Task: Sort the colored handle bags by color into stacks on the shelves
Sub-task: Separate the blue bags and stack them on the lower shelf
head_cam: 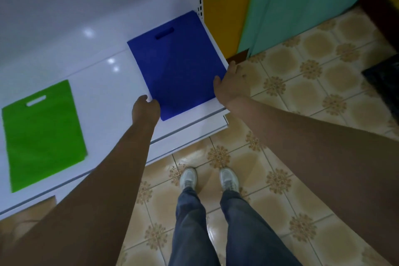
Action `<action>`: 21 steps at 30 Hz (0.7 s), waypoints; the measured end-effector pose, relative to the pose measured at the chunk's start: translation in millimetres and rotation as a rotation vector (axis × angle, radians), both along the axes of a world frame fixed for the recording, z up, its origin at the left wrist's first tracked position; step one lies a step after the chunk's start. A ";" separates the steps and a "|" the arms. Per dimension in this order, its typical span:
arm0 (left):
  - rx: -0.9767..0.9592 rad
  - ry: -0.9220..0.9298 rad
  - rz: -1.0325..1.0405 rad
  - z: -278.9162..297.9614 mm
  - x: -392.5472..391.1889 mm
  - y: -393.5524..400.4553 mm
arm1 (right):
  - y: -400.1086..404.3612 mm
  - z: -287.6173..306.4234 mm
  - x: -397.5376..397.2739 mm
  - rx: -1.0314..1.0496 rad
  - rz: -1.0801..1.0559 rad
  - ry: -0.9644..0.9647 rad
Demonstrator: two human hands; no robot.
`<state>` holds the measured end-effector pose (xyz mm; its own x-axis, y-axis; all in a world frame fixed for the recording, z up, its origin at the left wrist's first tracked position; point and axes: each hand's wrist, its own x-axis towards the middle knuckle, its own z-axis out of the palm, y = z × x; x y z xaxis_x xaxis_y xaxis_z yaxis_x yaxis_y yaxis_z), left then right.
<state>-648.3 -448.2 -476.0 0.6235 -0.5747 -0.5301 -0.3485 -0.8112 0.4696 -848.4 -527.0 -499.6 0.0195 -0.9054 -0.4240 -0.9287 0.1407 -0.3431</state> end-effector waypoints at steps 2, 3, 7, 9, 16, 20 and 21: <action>-0.080 0.000 -0.028 18.1 1.0 26.0 | 7.5 23.3 17.7 -0.014 -0.068 -0.140; -0.120 -0.003 -0.015 35.7 0.1 40.6 | 11.7 39.9 33.4 -0.024 -0.047 -0.190; -0.291 -0.025 0.063 77.3 16.8 105.3 | 36.5 109.8 107.6 -0.152 0.219 -0.361; -0.348 -0.044 0.077 101.5 28.4 143.9 | 59.3 143.6 148.6 -0.199 0.378 -0.422; -0.451 -0.138 0.239 164.5 92.2 297.8 | 206.7 235.0 289.8 -0.272 0.881 -0.518; -0.524 -0.182 0.379 187.3 143.6 385.6 | 315.5 273.2 366.5 -0.297 1.121 -0.659; -0.538 -0.205 0.411 193.4 155.8 407.1 | 340.7 283.7 384.0 -0.297 1.164 -0.705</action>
